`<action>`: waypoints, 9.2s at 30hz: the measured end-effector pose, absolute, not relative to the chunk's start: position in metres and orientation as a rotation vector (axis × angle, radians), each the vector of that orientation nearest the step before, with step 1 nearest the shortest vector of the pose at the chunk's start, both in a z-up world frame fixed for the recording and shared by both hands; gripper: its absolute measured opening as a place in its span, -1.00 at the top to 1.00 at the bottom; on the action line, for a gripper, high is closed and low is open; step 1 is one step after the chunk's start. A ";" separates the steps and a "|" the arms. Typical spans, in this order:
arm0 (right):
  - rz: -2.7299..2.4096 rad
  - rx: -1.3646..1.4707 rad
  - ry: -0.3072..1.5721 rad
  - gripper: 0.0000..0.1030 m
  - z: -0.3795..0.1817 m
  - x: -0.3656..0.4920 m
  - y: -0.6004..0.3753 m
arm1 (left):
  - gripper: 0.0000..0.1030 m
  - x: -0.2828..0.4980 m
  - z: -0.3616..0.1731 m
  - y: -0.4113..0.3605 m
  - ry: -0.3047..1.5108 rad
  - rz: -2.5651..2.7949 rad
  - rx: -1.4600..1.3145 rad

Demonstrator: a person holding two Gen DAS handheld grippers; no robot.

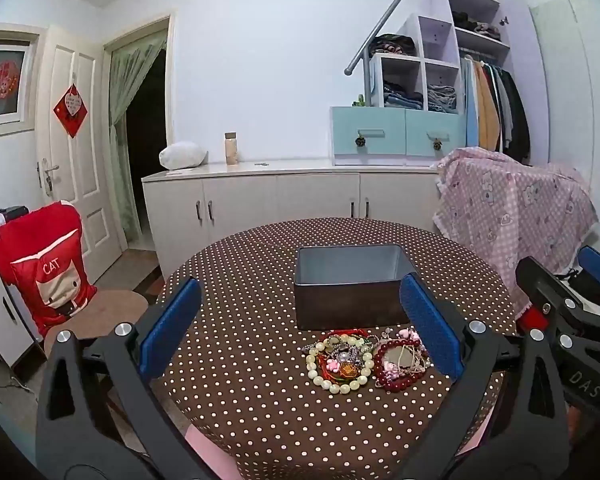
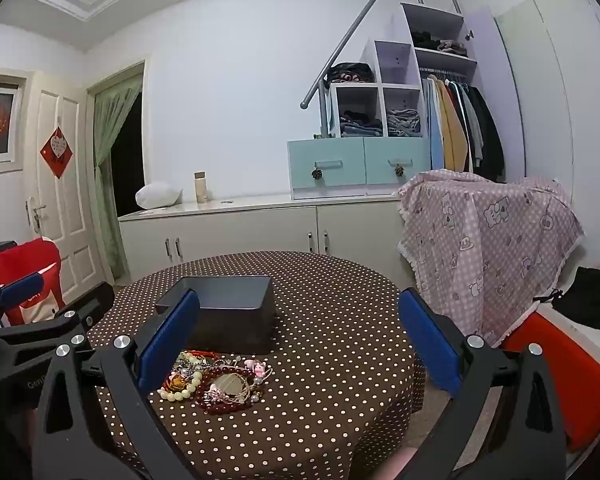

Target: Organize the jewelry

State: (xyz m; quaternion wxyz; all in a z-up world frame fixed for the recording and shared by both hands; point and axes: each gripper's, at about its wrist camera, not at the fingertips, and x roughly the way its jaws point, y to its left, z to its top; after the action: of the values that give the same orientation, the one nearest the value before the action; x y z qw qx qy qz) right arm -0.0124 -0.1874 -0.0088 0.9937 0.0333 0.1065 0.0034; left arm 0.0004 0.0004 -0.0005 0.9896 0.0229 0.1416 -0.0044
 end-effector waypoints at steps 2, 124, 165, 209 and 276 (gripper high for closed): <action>0.003 0.062 0.215 -0.85 -0.009 -0.012 -0.186 | -0.88 0.001 -0.001 0.001 0.286 -0.011 0.045; -0.005 -0.013 0.609 -0.85 -0.103 0.067 -0.161 | -0.84 0.088 -0.101 0.041 0.663 0.036 0.053; 0.216 -0.043 0.593 0.86 -0.081 0.074 -0.175 | 0.81 0.078 -0.076 0.058 0.456 -0.247 -0.127; 0.278 -0.009 0.377 0.86 0.008 0.110 -0.164 | 0.81 0.104 0.000 0.044 0.278 -0.461 -0.203; 0.235 -0.035 0.482 -0.43 -0.025 0.105 -0.164 | -0.46 0.096 -0.026 0.044 0.344 -0.326 -0.106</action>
State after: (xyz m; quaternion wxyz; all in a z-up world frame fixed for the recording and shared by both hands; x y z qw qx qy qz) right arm 0.1051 -0.1644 -0.0250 0.9642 -0.0174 0.2380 0.1160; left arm 0.0960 0.0439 -0.0261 0.9706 -0.0527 0.1704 -0.1615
